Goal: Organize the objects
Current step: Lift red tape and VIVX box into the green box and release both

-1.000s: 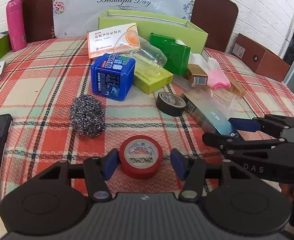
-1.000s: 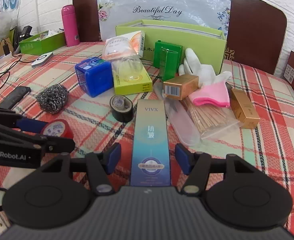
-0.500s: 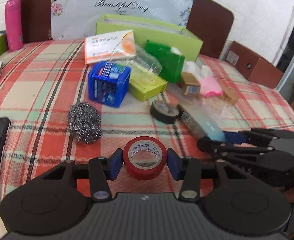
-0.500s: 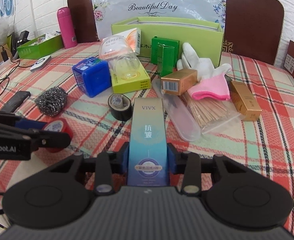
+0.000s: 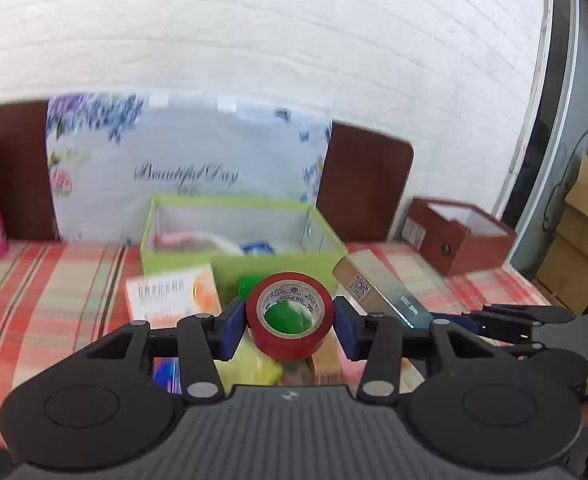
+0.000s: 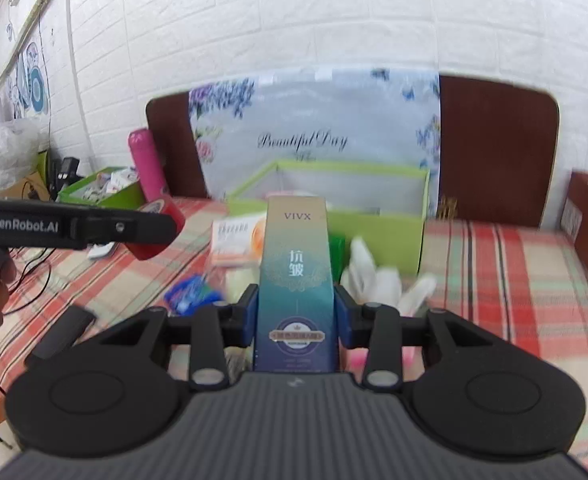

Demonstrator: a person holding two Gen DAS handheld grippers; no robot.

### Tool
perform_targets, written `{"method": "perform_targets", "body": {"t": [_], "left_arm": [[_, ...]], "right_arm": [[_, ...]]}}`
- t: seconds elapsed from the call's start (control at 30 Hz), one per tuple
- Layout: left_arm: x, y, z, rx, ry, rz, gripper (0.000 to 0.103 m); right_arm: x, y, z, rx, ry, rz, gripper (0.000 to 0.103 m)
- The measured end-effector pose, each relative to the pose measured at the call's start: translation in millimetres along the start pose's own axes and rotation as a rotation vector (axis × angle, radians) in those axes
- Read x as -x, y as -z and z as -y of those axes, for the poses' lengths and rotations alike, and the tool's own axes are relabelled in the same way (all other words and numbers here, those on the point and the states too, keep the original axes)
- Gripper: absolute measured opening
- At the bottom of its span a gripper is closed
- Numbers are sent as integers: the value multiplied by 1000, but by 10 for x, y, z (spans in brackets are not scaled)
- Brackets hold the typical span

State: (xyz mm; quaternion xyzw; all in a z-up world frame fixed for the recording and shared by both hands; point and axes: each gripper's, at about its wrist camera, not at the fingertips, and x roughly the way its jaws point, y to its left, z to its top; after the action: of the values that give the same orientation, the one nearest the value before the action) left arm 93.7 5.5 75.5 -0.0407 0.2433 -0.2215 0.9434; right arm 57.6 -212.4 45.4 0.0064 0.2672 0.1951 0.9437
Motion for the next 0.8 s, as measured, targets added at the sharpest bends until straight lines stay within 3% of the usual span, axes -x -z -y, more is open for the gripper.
{"method": "perform_targets", "body": {"t": [0.2,0.4,0.6,0.8], "left_arm": [[-581,-549,-194,55,-56,-8,49],[-1299,-856,-473,91,-136,-37,50],[-1904,-873,-775,118,-191,-92,49],[-2184,-793,-1008,124,-204,-114,50]], "right_arm": [[-486,-563,215,31,48,8,38],[-1110,-924,457,37,70,18,38],[-1797,-1066,644,50,70,17,38],[-2331,-978,742,74,29,-26,38]]}}
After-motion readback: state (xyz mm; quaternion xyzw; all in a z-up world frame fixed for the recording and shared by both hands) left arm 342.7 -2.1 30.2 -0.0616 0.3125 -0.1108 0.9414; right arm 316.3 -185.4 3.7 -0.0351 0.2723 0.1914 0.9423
